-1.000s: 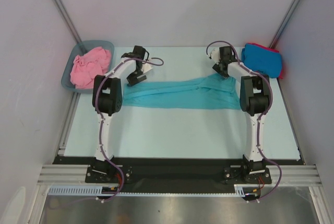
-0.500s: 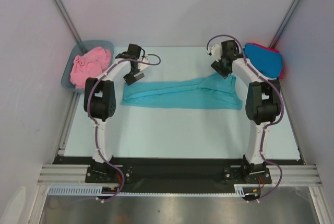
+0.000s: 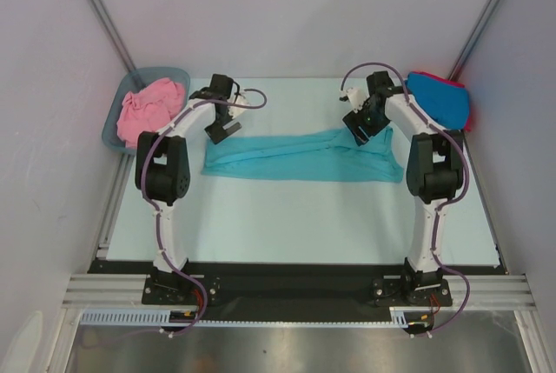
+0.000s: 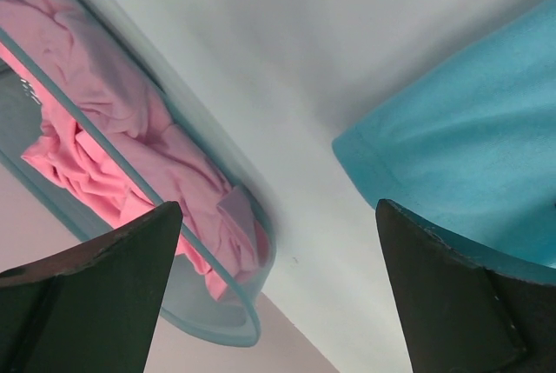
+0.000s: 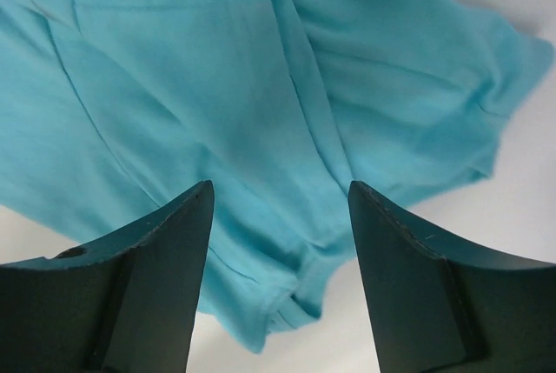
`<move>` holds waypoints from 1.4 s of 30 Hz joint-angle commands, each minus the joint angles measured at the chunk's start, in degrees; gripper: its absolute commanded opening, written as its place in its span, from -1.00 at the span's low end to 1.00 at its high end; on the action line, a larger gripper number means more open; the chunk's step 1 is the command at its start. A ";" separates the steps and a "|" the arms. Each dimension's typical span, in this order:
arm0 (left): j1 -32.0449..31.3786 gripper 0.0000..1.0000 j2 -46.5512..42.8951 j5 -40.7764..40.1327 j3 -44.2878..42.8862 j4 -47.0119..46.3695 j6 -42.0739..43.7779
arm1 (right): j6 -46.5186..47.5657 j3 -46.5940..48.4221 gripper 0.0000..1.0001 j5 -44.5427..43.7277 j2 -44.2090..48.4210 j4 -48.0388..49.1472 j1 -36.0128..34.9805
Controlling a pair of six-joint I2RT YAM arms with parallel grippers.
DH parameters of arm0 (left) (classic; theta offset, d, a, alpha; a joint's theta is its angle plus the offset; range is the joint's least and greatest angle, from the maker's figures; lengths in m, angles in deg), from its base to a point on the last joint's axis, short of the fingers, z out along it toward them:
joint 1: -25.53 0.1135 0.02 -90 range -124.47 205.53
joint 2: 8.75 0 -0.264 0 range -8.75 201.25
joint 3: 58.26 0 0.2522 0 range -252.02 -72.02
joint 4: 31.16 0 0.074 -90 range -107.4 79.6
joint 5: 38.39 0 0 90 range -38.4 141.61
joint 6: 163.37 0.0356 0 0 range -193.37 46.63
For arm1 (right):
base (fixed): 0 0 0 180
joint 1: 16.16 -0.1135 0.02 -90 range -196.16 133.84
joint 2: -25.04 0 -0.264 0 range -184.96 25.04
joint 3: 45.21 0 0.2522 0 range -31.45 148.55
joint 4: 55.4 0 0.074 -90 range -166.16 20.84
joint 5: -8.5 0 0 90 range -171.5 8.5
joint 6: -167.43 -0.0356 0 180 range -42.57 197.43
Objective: Fold and stack the t-shirts
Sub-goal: Fold the tshirt
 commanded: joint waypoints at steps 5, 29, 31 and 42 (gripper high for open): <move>-0.23 1.00 -3.65 1.09 1.55 -0.42 -2.96 | -5.16 14.92 0.36 9.47 -8.24 -3.83 0.43; -0.23 1.00 -3.48 -1.37 1.64 -0.15 -1.03 | -5.34 21.88 -0.36 16.86 -16.43 -6.21 5.70; -0.23 1.00 -3.13 -1.37 1.29 0.02 -0.94 | -5.25 21.70 -0.35 17.12 -15.81 -6.47 5.61; -0.23 1.00 -2.33 -1.46 0.93 0.11 -0.94 | -4.28 20.91 0.06 17.74 -15.02 -8.40 4.82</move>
